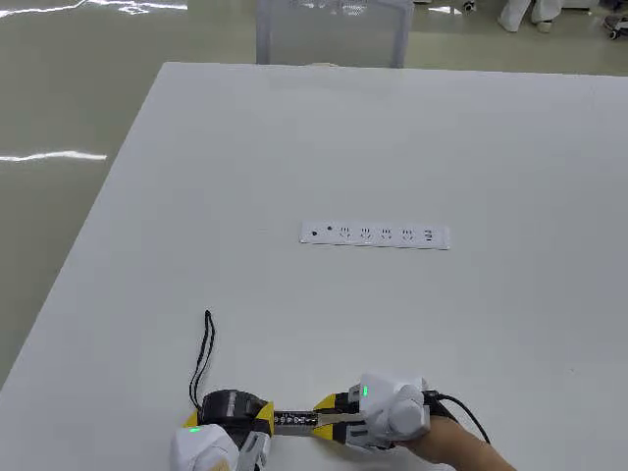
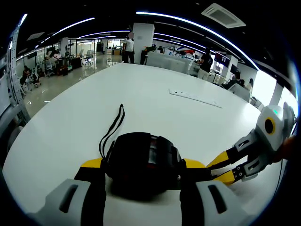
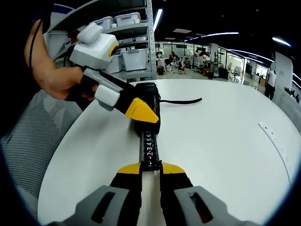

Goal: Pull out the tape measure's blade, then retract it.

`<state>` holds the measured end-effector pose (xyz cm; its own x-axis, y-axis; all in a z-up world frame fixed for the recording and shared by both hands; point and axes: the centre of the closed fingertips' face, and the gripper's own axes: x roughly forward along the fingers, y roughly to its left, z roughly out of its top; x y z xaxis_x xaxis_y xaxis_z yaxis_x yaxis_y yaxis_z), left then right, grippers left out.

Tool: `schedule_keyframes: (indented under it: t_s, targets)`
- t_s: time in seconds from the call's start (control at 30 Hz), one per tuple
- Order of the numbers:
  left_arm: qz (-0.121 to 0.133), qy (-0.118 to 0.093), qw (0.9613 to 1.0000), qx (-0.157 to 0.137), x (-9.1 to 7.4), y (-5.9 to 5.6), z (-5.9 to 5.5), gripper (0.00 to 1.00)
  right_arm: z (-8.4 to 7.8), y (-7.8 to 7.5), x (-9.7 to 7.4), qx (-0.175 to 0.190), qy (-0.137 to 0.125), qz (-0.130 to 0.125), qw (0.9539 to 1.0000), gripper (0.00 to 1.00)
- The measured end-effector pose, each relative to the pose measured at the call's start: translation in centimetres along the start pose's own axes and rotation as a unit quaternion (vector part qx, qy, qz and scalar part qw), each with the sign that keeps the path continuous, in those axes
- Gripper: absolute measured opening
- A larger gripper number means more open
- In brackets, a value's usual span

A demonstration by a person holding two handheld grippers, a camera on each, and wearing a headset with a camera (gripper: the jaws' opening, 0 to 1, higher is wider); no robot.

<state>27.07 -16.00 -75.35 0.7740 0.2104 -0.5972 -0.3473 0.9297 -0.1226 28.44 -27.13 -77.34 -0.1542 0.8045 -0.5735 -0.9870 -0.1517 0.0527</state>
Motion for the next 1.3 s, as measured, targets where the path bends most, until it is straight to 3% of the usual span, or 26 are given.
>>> schedule_keyframes:
  t_s: [1.3]
  targets:
    - [-0.009, 0.004, 0.9998, -0.015, 0.0, 0.2, 0.0, 0.61, 2.5, 0.4, 3.8, -0.012, -0.011, 0.009, 0.9998, 0.12]
